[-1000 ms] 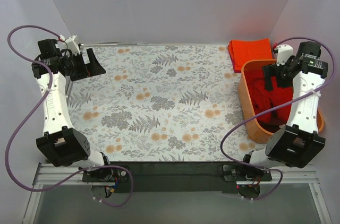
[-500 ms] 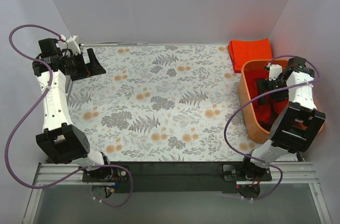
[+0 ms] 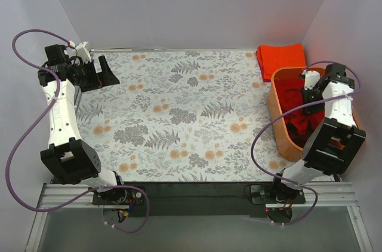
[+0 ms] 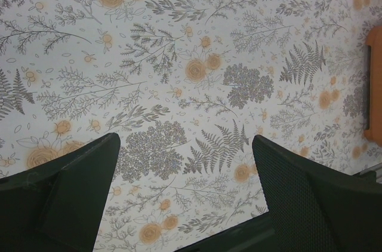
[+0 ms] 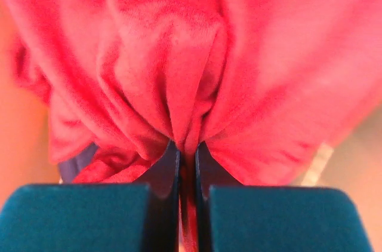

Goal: Fold and stack the t-shirts
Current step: Grab the tshirt from the pile, then move the tshirt to the center of the board

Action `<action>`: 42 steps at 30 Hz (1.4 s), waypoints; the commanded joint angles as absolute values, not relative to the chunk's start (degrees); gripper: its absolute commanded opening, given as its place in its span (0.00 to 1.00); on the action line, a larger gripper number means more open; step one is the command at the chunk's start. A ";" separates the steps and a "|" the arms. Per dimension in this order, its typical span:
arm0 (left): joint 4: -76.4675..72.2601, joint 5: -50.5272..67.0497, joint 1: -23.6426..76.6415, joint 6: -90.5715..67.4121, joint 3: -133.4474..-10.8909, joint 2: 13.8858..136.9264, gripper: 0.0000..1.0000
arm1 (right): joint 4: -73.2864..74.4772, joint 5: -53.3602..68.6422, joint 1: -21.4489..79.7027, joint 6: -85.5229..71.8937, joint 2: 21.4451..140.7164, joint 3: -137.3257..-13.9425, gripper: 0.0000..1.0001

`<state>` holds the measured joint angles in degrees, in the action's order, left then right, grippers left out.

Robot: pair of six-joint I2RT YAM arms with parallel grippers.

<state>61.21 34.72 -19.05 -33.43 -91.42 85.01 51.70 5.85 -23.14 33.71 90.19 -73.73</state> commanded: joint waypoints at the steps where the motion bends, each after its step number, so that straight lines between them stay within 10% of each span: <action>1: 60.21 35.51 -18.98 -33.13 -90.70 82.71 0.93 | 54.40 7.38 -23.29 35.07 83.42 -84.52 0.01; 21: 55.81 36.56 -18.98 -39.81 -88.68 80.77 0.93 | 47.39 30.43 -17.86 26.01 82.61 -124.79 0.01; 28: 54.58 36.30 -18.98 -40.25 -84.65 76.21 0.93 | 39.31 19.86 -17.23 28.48 75.87 -114.62 0.01; 42: 50.19 38.85 -18.98 -46.84 -86.31 77.17 0.93 | 0.88 40.61 -3.52 -7.47 81.56 -122.78 0.01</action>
